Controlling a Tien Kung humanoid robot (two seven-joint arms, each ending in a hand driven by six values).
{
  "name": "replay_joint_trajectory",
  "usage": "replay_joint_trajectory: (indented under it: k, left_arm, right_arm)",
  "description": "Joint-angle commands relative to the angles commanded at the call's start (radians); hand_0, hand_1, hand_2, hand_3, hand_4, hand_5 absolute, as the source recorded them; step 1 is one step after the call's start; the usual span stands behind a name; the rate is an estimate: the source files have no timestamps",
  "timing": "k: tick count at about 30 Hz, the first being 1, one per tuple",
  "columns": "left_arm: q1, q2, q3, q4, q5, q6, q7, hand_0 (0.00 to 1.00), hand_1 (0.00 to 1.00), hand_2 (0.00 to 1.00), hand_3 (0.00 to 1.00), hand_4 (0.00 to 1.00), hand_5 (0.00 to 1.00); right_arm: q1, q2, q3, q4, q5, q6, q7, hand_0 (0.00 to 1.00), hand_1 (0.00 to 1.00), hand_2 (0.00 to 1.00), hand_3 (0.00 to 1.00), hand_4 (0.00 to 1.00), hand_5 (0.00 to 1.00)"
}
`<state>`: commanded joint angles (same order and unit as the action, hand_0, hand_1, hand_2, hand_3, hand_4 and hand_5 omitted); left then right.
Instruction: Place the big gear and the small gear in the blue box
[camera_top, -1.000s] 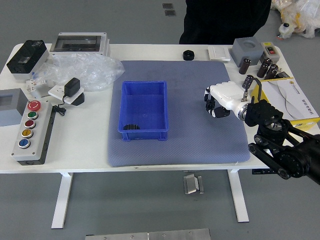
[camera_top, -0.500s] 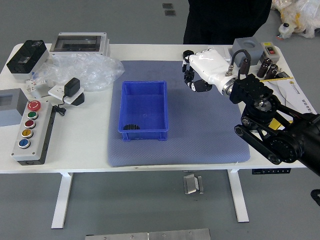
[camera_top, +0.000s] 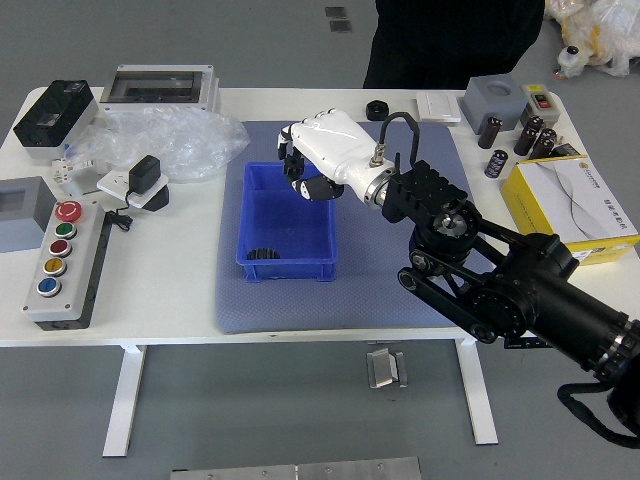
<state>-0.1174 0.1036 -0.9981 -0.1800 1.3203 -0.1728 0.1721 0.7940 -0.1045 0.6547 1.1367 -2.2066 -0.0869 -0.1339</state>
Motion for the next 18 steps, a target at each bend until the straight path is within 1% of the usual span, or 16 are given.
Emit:
replay_joint_trajectory:
  k: [3, 4, 9, 10, 13, 15, 16, 18]
  left_arm:
    - [-0.001, -0.001, 0.000, 0.000, 0.001, 0.000, 0.000, 0.848, 0.815, 0.794, 0.821, 0.663, 0.303]
    - [-0.001, -0.002, 0.000, 0.000, 0.002, -0.001, 0.000, 0.848, 0.814, 0.793, 0.821, 0.662, 0.304]
    - [-0.002, -0.003, -0.001, 0.000, 0.003, -0.001, 0.000, 0.848, 0.814, 0.793, 0.821, 0.662, 0.304]
    - [-0.001, -0.003, -0.001, 0.000, 0.002, -0.001, 0.000, 0.848, 0.815, 0.794, 0.821, 0.662, 0.304]
    - [-0.001, -0.004, 0.000, 0.000, 0.002, 0.000, 0.000, 0.848, 0.815, 0.794, 0.821, 0.662, 0.304]
    - [-0.001, -0.004, 0.000, 0.000, 0.001, 0.000, 0.000, 0.848, 0.815, 0.794, 0.821, 0.662, 0.304]
    - [-0.001, -0.004, 0.000, 0.000, 0.000, 0.000, -0.001, 0.848, 0.815, 0.793, 0.821, 0.662, 0.304]
    - [0.000, -0.005, 0.000, 0.000, -0.001, 0.000, -0.001, 0.848, 0.815, 0.793, 0.821, 0.662, 0.304]
  right_arm:
    - [-0.004, 0.008, 0.015, -0.010, 0.007, 0.028, -0.003, 0.562, 0.416, 0.503, 0.635, 0.614, 0.225]
    - [-0.005, 0.009, 0.020, -0.013, 0.008, 0.034, -0.003, 0.545, 0.488, 0.667, 0.871, 0.888, 0.435]
    - [-0.005, 0.010, 0.044, -0.019, 0.012, 0.058, 0.002, 0.545, 0.488, 0.667, 0.871, 0.888, 0.435]
    - [-0.005, 0.010, 0.047, -0.020, 0.013, 0.061, 0.003, 0.576, 0.512, 0.708, 0.909, 0.933, 0.483]
    - [-0.008, 0.007, 0.058, -0.015, 0.012, 0.063, 0.003, 0.576, 0.512, 0.708, 0.909, 0.933, 0.483]
    - [-0.013, 0.001, 0.072, -0.006, 0.012, 0.061, 0.003, 0.576, 0.512, 0.708, 0.909, 0.933, 0.483]
    - [-0.017, -0.004, 0.085, 0.001, 0.014, 0.058, 0.004, 0.584, 0.525, 0.713, 0.893, 0.943, 0.514]
    - [-0.033, -0.023, 0.125, 0.025, 0.023, 0.047, 0.006, 0.584, 0.525, 0.713, 0.893, 0.943, 0.514]
